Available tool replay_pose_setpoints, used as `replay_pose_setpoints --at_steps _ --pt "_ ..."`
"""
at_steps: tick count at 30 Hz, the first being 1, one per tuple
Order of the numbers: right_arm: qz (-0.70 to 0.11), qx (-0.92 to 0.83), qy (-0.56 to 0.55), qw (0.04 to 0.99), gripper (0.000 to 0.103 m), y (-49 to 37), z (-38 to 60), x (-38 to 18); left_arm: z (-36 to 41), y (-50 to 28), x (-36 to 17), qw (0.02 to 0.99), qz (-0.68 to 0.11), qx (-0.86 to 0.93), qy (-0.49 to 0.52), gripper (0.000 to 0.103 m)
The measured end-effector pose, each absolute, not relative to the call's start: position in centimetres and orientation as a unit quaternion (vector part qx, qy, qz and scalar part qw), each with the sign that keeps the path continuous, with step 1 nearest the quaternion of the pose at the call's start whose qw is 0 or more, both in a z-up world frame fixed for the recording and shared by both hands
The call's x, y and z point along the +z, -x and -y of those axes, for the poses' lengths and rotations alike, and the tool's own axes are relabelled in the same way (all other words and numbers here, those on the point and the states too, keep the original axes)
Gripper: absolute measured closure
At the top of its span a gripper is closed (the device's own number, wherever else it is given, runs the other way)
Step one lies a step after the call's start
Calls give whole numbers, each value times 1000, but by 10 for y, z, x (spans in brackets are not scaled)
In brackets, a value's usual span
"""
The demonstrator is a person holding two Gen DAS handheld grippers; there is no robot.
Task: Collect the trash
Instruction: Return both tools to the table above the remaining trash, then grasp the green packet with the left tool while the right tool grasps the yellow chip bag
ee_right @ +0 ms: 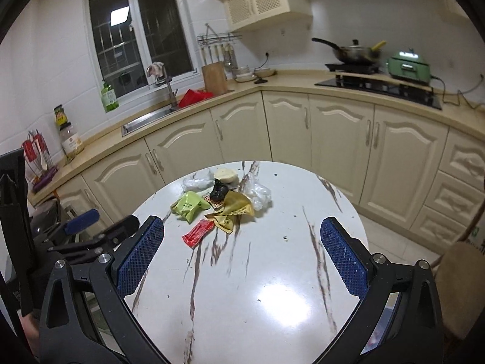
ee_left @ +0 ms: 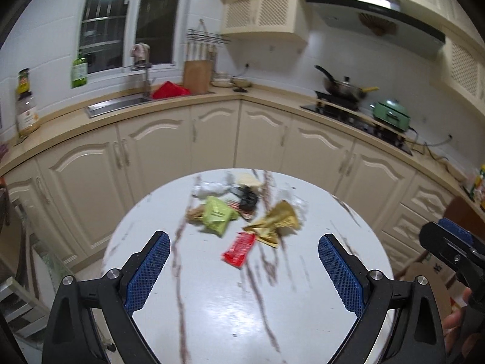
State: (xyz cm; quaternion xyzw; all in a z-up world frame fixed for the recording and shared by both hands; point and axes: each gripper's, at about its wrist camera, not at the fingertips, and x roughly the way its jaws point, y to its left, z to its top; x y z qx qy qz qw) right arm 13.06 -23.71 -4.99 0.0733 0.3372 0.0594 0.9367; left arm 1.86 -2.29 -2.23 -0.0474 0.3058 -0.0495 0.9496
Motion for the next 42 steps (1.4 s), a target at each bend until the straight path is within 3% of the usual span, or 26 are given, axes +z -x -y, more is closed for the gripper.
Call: replay_pose_setpoints --at_steps 11,20,28,32,42 --pt "-375 54 -29 925 0 -169 206 -75 0 -22 -35 950 -308 1 43 7" --pt "-444 50 -38 894 2 -231 203 -131 -1 -106 -62 941 -338 4 21 7" --pt "-515 43 -85 852 14 -295 195 -194 6 -216 -103 923 -383 -14 -10 7" --pt "-528 34 -113 841 14 -313 192 -212 10 -263 -127 913 -407 -26 -28 8" --pt "-538 14 -160 828 38 -342 196 -235 27 -348 -156 894 -436 -57 -83 8"
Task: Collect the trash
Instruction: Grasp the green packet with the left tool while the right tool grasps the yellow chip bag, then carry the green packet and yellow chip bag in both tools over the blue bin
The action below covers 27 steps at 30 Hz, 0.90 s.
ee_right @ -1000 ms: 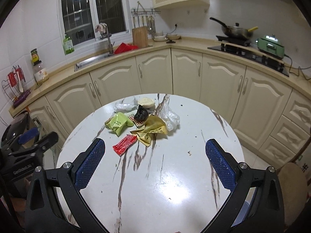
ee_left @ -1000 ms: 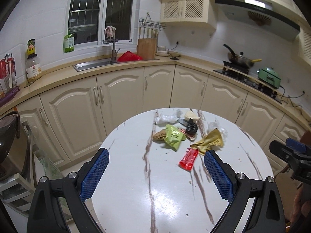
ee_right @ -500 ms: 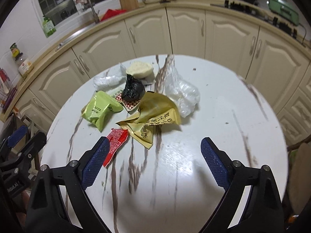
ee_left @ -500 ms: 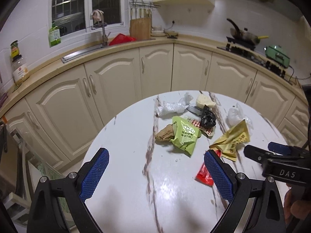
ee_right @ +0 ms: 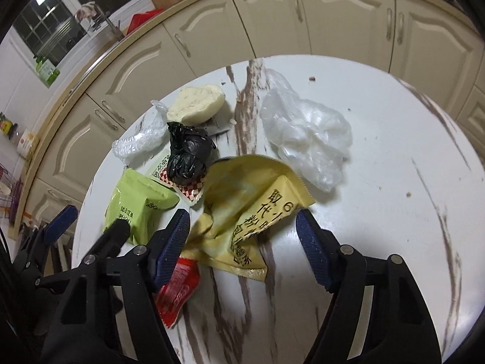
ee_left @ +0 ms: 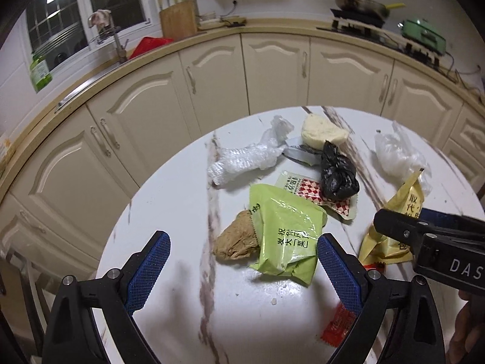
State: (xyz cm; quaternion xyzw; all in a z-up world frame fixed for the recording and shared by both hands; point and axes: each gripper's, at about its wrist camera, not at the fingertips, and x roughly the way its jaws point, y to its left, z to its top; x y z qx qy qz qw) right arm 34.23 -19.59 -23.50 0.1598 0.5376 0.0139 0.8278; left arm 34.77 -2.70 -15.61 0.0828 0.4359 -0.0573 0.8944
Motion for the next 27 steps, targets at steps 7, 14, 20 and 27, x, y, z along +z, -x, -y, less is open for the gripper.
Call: replay_pose_setpoints --at_steps 7,14,20,27 --pt "-535 42 -162 828 73 -342 201 -237 47 -387 -175 885 -448 -78 -96 32" --pt "-532 64 -174 826 75 -327 214 -234 33 -397 -177 888 -446 -95 -55 52" --pt "-522 79 -184 829 75 -308 221 -224 9 -382 -164 899 -428 -90 -21 60" --pt "-498 96 -192 840 75 -287 233 -202 -12 -341 -145 914 -392 -102 17 60"
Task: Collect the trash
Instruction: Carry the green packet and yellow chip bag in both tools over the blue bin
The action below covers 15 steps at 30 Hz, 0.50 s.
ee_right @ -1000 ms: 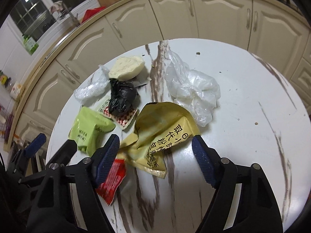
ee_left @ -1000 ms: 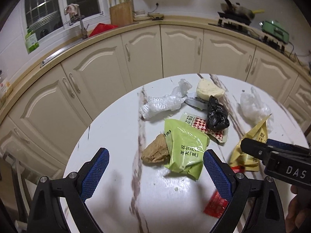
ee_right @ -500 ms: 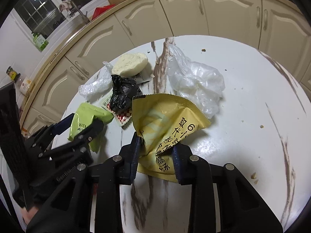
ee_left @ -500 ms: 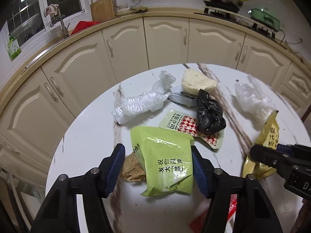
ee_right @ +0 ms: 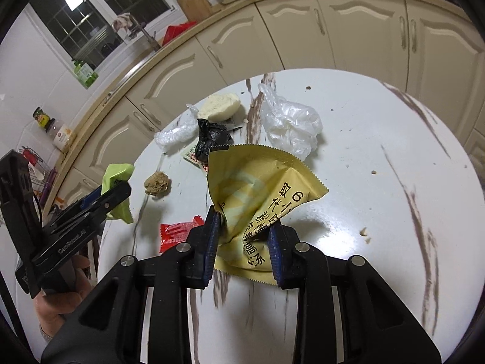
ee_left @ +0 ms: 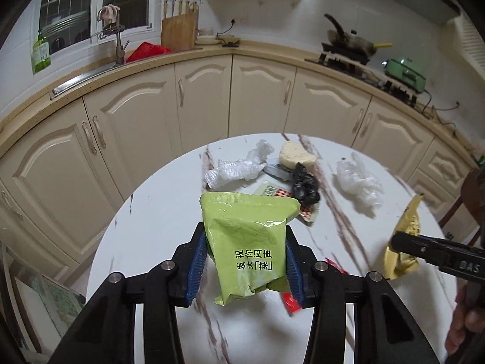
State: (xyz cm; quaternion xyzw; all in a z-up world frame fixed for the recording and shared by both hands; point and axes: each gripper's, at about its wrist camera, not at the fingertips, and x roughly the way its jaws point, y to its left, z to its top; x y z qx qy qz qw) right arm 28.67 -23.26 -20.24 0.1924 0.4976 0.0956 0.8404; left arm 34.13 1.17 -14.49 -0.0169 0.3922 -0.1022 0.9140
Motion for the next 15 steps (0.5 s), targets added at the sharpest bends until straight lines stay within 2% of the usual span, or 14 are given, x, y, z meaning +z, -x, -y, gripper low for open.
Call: replay_pose_setpoints --at_steps 7,15 --pt "-490 99 -190 845 75 -261 242 -195 -16 -294 -138 916 -381 -118 32 60" --pt "-481 92 -192 850 75 -231 264 -192 42 -245 -124 916 -379 -135 1 60"
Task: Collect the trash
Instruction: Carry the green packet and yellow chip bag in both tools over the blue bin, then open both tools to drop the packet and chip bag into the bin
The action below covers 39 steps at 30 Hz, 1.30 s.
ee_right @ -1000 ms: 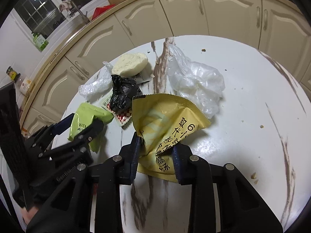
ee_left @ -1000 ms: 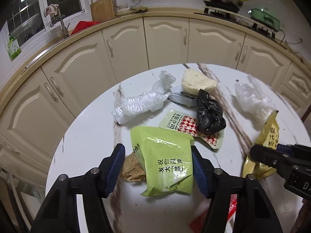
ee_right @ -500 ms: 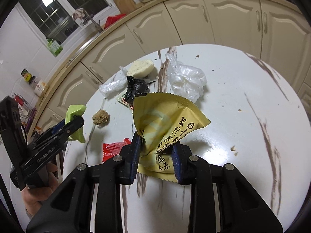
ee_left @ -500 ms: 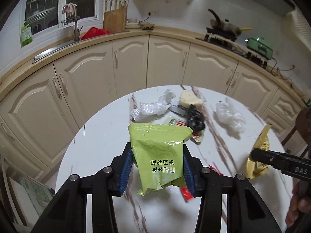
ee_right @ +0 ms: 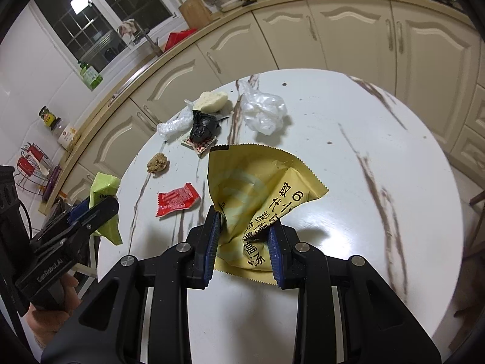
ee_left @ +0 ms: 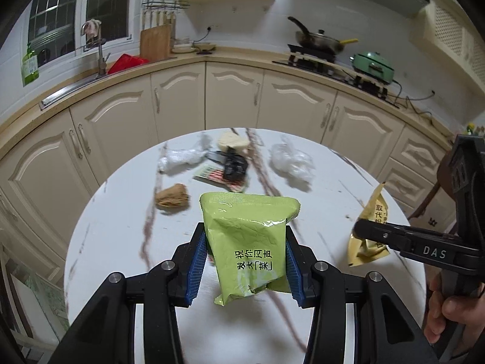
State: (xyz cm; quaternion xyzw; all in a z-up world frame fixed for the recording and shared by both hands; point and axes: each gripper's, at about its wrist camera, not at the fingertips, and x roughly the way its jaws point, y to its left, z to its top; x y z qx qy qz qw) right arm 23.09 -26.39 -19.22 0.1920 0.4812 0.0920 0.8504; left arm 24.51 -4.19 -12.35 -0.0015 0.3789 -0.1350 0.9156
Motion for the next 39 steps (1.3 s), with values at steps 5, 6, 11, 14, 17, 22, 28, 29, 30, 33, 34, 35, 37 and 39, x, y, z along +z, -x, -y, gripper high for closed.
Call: replay_pose_setpoints --at_steps 5,6,11,14,17,22,28,29,30,33,34,35,37,39 --pt "-461 78 -200 861 75 -201 300 -180 99 -223 -108 914 -369 -167 -14 60" --pt "-456 71 -202 864 75 -192 312 -176 112 -220 -107 913 -368 -177 -15 60" --pt "-433 19 -219 874 75 -138 385 -164 196 -203 -100 896 -364 -250 -39 60" --pt "-426 -25 -230 874 75 -103 431 -164 248 -198 -104 879 -370 -295 -52 60" --pt "-427 -80 -252 865 75 -67 483 -173 305 -191 -115 853 -386 -345 -70 60" --pt "-448 -158 -290 831 75 -22 558 -211 396 -182 -158 793 -440 -408 -107 60" --pt "-479 -209 -331 786 75 6 618 -274 467 -178 -232 748 -493 -412 -170 60" --pt "-484 -213 -337 779 75 9 622 -284 476 -179 -244 738 -504 -412 -176 60" --pt "-488 -217 -342 773 75 12 627 -292 487 -180 -258 727 -518 -413 -180 60" --pt "-503 -228 -359 752 75 17 645 -323 511 -186 -294 698 -558 -409 -188 60" --pt "-509 -232 -365 744 75 17 651 -333 518 -192 -300 693 -565 -406 -190 60" --pt "-512 -233 -369 739 75 19 655 -341 525 -195 -308 687 -573 -402 -194 60" --pt "-521 -234 -378 729 75 18 663 -358 537 -202 -323 677 -588 -394 -200 58" --pt "-530 -233 -383 719 75 18 669 -373 548 -206 -338 671 -601 -378 -214 55"
